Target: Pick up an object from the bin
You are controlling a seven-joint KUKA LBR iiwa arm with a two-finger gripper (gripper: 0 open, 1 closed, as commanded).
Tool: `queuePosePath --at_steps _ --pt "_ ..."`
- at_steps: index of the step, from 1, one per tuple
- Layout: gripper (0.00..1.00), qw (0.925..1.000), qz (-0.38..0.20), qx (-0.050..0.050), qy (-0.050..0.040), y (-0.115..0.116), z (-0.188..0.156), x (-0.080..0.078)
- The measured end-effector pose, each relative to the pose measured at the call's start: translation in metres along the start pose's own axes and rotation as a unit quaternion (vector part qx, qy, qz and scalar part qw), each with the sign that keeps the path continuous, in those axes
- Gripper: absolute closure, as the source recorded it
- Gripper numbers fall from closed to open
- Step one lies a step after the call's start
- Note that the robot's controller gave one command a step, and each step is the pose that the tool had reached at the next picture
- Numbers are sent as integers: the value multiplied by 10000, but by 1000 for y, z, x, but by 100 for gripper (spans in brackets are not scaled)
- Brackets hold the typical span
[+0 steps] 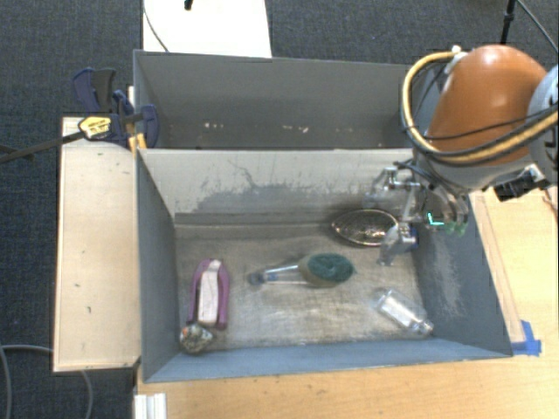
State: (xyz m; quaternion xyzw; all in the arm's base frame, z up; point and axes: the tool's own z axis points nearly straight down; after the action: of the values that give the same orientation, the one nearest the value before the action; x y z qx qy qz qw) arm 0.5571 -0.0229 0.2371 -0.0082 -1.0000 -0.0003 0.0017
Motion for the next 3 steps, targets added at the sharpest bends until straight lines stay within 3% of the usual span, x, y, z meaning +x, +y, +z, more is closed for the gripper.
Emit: queuePosePath --at_steps 1,2,3 --pt "0 9988 -488 -21 -54 -55 132 -19" --pt "0 9962 -876 4 12 8 153 -19" --pt "100 9963 -859 -1 -2 7 157 -18"
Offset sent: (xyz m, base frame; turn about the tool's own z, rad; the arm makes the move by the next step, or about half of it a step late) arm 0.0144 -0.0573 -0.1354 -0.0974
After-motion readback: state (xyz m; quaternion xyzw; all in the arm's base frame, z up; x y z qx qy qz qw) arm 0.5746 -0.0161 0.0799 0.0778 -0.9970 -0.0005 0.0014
